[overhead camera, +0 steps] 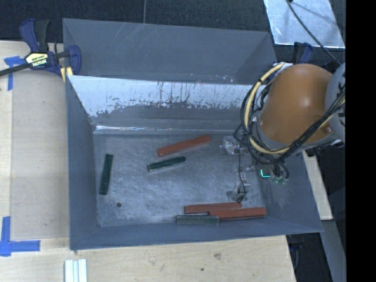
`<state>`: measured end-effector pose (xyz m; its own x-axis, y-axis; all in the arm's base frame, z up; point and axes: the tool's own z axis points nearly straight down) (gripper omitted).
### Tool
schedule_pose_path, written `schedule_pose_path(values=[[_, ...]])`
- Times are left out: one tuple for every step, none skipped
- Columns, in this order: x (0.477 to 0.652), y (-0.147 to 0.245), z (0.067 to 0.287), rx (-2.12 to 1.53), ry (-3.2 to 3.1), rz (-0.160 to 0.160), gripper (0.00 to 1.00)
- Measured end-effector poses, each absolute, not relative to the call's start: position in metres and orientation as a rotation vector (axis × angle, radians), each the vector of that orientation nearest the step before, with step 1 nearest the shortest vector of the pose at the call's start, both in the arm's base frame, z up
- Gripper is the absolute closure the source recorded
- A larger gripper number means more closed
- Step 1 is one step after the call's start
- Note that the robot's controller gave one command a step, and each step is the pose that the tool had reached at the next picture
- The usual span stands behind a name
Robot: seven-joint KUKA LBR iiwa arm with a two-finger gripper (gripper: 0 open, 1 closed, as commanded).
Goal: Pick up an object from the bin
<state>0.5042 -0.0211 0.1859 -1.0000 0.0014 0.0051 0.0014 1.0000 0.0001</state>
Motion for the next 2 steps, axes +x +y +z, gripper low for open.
schedule_pose_path(values=[[0.4843, -0.0275, 0.0689, 0.081, -3.149, 0.001, 0.0], [0.4839, -0.0276, 0.0729, 0.084, -3.145, 0.002, 1.0]])
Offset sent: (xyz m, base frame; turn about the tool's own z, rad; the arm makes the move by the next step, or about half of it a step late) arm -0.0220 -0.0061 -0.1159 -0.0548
